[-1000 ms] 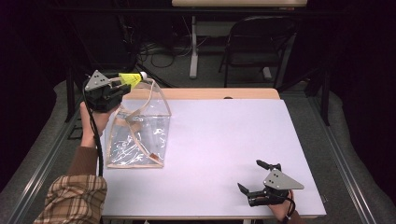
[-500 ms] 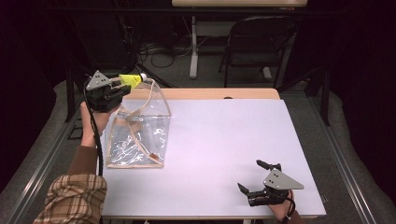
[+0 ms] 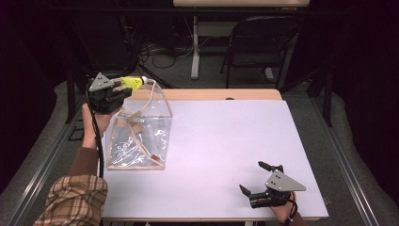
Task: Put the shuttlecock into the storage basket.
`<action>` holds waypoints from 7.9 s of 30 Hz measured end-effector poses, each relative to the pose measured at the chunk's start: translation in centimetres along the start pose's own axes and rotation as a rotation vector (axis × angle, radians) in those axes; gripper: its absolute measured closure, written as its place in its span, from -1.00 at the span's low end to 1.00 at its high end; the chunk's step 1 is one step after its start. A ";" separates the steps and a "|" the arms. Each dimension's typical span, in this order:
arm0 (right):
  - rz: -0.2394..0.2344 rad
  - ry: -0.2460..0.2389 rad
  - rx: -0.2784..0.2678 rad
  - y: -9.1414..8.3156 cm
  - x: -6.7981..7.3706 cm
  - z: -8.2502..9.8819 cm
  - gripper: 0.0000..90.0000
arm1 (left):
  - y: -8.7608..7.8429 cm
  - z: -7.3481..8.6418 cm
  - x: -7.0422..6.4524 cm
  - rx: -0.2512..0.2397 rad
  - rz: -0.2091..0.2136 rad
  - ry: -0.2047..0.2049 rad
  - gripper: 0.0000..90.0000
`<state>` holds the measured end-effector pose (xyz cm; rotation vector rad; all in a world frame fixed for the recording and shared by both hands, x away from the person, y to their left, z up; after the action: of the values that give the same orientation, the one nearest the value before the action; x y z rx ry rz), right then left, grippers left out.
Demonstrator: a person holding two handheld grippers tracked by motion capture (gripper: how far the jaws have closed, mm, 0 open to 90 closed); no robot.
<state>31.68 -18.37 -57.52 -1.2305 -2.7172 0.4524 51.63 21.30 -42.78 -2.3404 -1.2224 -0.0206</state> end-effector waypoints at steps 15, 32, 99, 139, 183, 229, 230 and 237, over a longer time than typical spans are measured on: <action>0.000 0.001 0.002 0.0 0.0 0.0 -1.00 | 0.8 0.5 0.2 0.031 0.003 0.000 0.99; 0.001 0.002 0.004 0.0 0.0 0.0 -1.00 | 1.7 1.1 0.1 0.060 0.013 -0.004 0.99; 0.000 0.003 0.005 0.0 0.0 0.1 -1.00 | 4.2 3.9 -1.1 0.188 0.109 -0.011 0.99; -0.001 0.001 0.010 0.0 0.0 0.1 -1.00 | 2.5 2.9 0.7 0.128 0.016 -0.045 -0.24; -0.002 0.002 0.011 0.0 0.0 0.1 -1.00 | -2.3 1.1 -5.8 0.008 0.048 0.043 -1.00; -0.002 0.000 0.015 0.1 0.1 0.2 -1.00 | -5.9 7.1 -13.2 -0.060 0.108 0.057 -1.00; -0.002 0.001 0.015 0.1 0.1 0.2 -1.00 | -5.9 7.2 -13.3 -0.062 0.109 0.059 -1.00; -0.003 0.001 0.017 0.1 0.1 0.2 -1.00 | -6.1 8.1 -14.1 -0.057 0.120 0.063 -1.00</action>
<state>31.64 -18.27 -57.74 -1.2222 -2.7083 0.4736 36.81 16.85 -50.65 -2.4391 -1.0622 -0.0887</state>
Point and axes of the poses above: each handheld gripper's, and its own axes: y roughly forward along the jaws, z roughly out of its underside, x roughly to its left, the point moved 10 cm from there along y, roughly forward along the jaws, and after that the axes turned 8 degrees about y, right-handed, at the moved point
